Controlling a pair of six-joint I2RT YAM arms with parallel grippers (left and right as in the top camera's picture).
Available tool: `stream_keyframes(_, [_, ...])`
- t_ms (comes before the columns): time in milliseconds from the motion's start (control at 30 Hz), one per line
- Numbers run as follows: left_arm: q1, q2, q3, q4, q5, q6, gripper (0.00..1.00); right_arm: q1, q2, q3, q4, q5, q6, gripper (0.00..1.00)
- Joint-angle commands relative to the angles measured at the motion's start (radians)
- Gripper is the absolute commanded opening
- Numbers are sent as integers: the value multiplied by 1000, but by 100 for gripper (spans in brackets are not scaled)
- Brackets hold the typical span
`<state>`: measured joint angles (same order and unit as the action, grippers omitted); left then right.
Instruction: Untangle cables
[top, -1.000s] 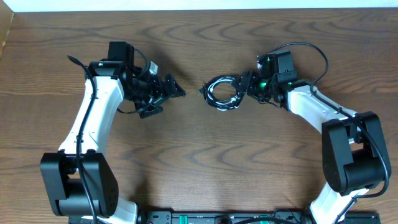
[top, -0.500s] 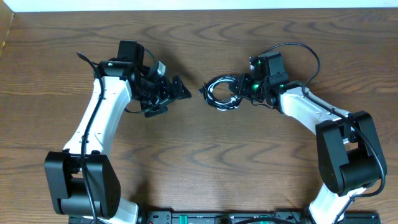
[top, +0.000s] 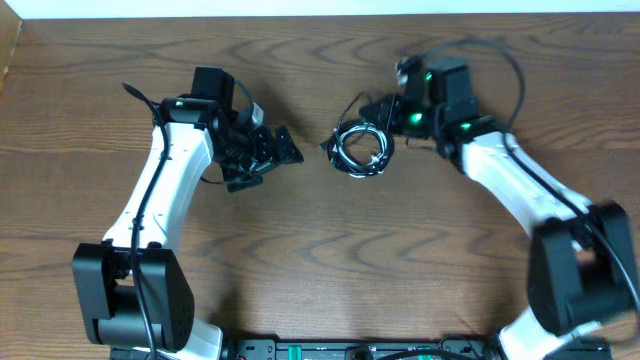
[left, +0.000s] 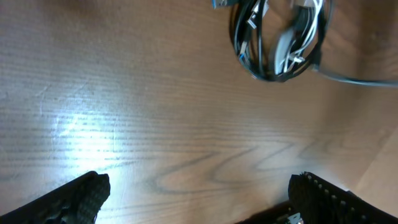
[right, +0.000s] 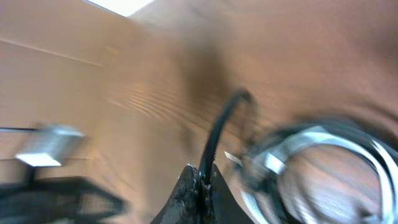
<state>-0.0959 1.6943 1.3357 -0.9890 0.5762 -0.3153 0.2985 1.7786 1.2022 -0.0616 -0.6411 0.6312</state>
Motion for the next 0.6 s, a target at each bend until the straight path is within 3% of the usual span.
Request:
stream_keyframes(0, [-20,2,7,-16,-13,-1,98,-10,-168,83,10,-69,-14,1])
stream_keyframes(200, [-77,2,7,-5,-13,-1,98,-9,-372,98,10,-69,-11,1])
stream_keyframes(567, [-131,2,7,6,-34,-1,98,-29,-459,188,66,10,32,1])
